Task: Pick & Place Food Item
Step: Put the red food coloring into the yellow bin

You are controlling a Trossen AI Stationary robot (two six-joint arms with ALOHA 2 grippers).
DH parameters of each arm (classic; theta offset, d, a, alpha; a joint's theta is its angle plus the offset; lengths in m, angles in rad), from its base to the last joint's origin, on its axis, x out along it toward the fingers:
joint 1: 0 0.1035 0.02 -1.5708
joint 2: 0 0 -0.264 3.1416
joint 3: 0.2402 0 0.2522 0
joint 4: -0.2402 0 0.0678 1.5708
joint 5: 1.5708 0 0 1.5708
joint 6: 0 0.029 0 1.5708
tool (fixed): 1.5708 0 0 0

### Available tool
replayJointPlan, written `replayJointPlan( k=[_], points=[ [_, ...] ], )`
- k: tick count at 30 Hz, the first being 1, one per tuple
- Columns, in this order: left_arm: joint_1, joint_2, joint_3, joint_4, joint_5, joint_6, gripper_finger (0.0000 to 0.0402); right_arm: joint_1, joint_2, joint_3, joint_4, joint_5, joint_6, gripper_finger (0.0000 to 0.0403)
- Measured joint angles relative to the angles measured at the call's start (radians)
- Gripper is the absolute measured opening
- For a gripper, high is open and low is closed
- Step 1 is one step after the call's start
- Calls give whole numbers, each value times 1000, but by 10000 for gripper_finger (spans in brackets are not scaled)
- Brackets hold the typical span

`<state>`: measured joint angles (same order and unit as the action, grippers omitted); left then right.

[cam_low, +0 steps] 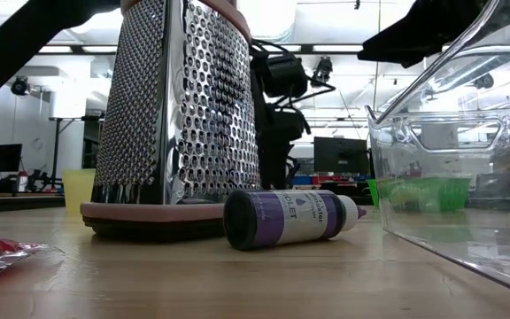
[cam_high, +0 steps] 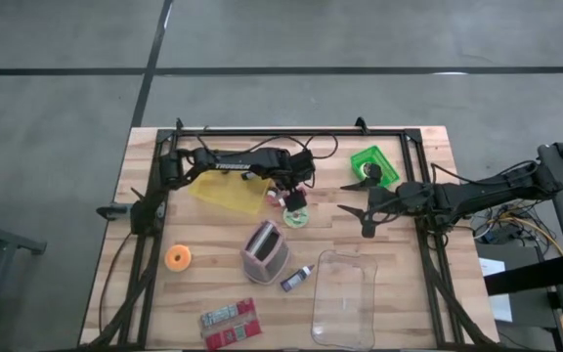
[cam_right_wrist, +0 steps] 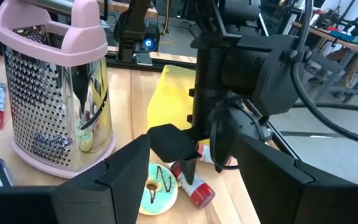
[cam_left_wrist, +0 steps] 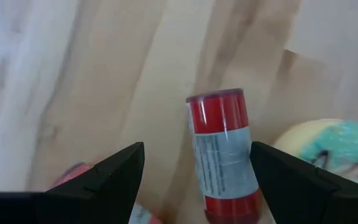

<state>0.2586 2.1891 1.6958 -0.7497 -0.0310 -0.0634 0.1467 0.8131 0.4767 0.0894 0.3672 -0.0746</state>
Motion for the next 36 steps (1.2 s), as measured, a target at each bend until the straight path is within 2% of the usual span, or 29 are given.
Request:
replayJointPlan(
  k=[6, 11, 22, 27, 33, 36],
  points=[
    [11, 0, -6, 2, -9, 19, 295, 0, 0, 0, 0, 0, -2, 231],
    [14, 0, -31, 2, 77, 23, 295, 0, 0, 0, -1, 0, -3, 231],
    [18, -2, -121, 73, 76, 36, 285, 0, 0, 0, 4, 0, -3, 231],
    [18, -2, -124, 87, 76, 42, 227, 0, 0, 0, 4, 0, -3, 231],
    [12, -1, -104, 92, 84, 76, 101, -1, 0, 0, 5, 0, -3, 230],
    [7, -1, -93, 97, 86, 94, 91, -1, 0, 0, 5, 1, -3, 231]
  ],
)
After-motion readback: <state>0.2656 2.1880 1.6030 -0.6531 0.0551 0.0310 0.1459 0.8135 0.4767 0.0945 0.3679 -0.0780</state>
